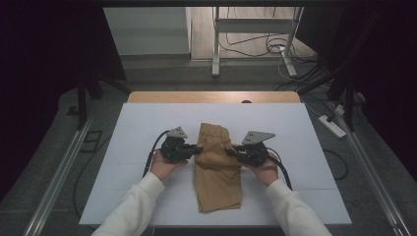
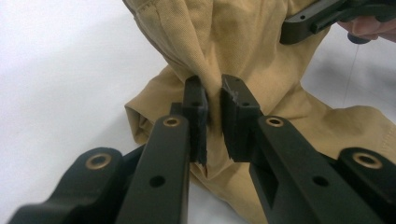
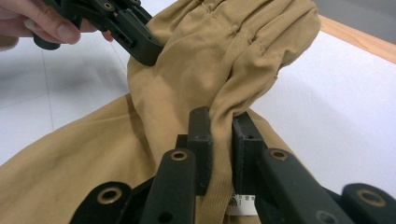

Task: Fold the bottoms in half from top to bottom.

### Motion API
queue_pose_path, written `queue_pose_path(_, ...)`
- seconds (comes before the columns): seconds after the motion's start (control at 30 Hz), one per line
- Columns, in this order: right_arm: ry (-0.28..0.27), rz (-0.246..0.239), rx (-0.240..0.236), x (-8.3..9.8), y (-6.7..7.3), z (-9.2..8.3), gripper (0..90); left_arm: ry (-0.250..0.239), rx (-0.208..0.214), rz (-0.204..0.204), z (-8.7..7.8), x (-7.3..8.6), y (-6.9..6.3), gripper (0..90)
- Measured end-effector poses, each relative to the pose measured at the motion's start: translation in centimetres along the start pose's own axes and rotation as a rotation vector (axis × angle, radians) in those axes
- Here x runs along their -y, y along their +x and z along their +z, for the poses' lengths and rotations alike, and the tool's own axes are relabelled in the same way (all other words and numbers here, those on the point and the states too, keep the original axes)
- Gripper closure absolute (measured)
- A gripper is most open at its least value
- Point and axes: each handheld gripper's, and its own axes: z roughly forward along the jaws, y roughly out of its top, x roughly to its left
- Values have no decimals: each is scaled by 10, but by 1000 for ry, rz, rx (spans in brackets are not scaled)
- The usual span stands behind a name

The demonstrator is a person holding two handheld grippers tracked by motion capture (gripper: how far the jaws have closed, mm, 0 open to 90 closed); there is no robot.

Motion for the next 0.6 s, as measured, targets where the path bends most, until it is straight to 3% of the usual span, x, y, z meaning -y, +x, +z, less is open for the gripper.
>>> queue_pose_path(0.6, 25, -35, -25, 8, 16, -4, 803, 19, 22, 1, -1, 11, -5, 792)
